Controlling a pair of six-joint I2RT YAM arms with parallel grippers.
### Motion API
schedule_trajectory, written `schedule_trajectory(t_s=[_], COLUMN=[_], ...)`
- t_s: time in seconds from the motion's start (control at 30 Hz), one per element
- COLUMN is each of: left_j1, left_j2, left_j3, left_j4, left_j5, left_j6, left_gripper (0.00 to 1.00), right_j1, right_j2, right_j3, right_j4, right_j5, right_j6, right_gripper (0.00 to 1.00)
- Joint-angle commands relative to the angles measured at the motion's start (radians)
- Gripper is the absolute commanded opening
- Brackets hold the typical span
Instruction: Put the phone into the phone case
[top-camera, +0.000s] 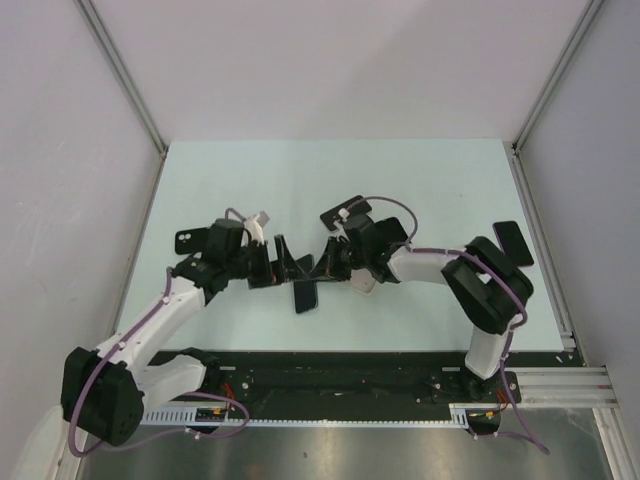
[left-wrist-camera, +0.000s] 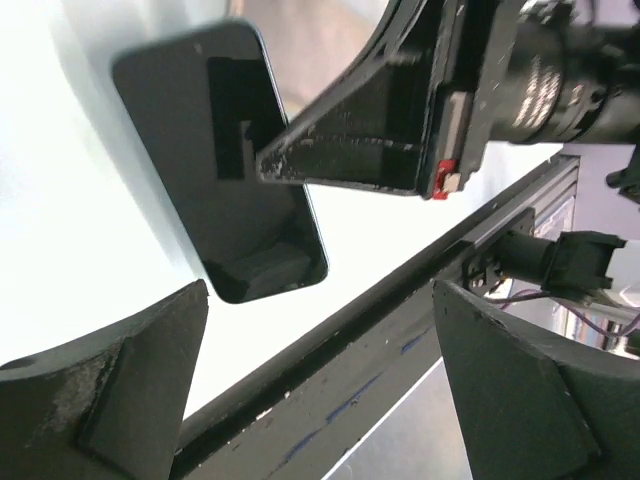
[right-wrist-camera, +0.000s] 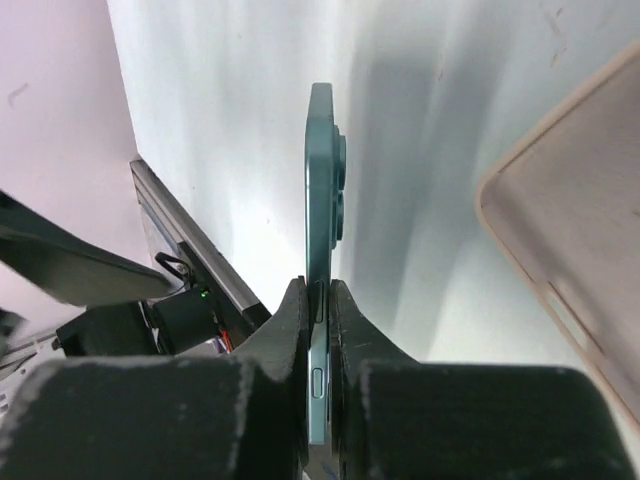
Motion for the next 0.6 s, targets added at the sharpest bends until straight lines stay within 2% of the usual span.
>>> schedule_trajectory(t_s=[0.0, 0.17, 0.2, 0.3, 0.4, 0.47, 0.53, 0.57], left_j1=[-0.005, -0.005, -0.005, -0.005, -0.006, -0.016, -0.043, -0.057], left_j2=[0.025, 0.157, 0.232, 0.349, 0.372, 0.369, 0.383, 0.398], left_j3=[0.246, 0.426, 0.504, 0.592, 0.497, 0.366, 0.313, 0.329], left_j4=[-0.145, -0.209, -0.234, -0.285, -0.174, -0.017, 0.086, 0.096], left_j5=[-0.086, -0.198, -0.255, -0.304, -0.298, -0.274, -0.315, -0.323], left_j6=[0.154, 0.217, 0.214, 0.129, -0.050, -0.187, -0.215, -0.144], left_gripper=[0.96, 0.90, 0.89, 0.84, 0.77, 0.71, 0.70, 0.70], right_j1=[-0.036, -0.107, -0.133, -0.200, -0.266, -0.292, -0.320, -0.325], right_j2=[-0.212, -0.474, -0.514, -0.663, -0.753, -0.781, -0.818, -0.830], right_j3=[-0.008, -0.108, -0.142, -0.197, -0.208, -0.209, -0.220, -0.223], right_j4=[-0.152, -0.329, -0.356, -0.426, -0.486, -0.514, -0.523, -0.525], right_j5=[0.092, 0.218, 0.240, 0.309, 0.321, 0.319, 0.316, 0.306], right_j6=[-0.153, -0.188, -0.205, -0.233, -0.298, -0.334, -0.340, -0.342], right_gripper=[0.00, 0.00, 0.00, 0.00, 0.00, 0.00, 0.00, 0.00])
